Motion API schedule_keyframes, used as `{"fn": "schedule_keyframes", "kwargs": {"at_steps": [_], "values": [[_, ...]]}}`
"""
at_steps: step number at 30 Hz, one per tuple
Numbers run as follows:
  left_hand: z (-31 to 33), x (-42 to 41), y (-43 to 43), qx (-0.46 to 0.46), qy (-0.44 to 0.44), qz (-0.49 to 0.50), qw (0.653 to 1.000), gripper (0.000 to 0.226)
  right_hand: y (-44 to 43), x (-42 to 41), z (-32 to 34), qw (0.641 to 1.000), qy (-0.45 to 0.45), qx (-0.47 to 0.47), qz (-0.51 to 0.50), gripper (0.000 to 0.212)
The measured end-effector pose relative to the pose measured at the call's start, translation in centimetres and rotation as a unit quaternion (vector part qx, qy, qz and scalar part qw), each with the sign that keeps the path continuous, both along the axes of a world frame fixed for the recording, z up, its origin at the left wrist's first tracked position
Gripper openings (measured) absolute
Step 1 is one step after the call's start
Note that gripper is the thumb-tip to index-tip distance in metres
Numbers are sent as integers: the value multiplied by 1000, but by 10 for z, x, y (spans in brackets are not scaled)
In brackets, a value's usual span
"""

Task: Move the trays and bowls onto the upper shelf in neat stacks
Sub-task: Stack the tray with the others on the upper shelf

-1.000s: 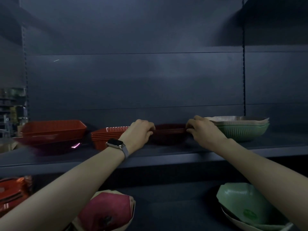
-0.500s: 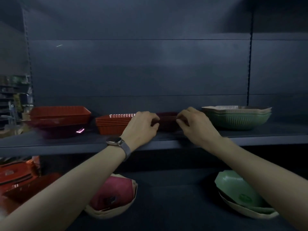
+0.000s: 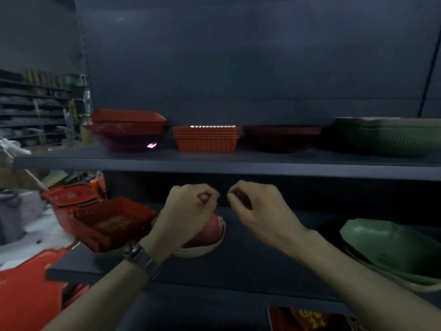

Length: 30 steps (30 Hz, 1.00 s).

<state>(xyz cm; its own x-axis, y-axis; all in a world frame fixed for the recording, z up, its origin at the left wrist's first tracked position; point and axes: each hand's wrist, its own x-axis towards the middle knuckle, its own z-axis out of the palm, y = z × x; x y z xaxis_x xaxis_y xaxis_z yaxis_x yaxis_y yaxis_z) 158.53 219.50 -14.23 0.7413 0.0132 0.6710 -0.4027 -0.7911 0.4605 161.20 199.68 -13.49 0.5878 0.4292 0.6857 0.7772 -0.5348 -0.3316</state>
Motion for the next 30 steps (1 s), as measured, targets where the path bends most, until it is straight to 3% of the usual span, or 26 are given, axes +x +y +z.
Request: {"fn": "schedule_keyframes", "kwargs": {"at_steps": [7,11,16,24,30], "values": [[-72,15,81,-14,138,110,984,15,33,65,-85,985,162,-50,-36,17],[-105,37,114,-81,219,129,964,16,49,107,-123,966,241,-65,-65,23],[-125,78,135,-167,307,152,925,19,68,146,-151,951,286,-58,-105,14],[-125,113,129,-45,307,197,930,30,92,183,-164,941,302,-45,-148,16],[-129,130,113,126,313,303,891,29,105,195,-166,931,297,-78,-195,23]]}}
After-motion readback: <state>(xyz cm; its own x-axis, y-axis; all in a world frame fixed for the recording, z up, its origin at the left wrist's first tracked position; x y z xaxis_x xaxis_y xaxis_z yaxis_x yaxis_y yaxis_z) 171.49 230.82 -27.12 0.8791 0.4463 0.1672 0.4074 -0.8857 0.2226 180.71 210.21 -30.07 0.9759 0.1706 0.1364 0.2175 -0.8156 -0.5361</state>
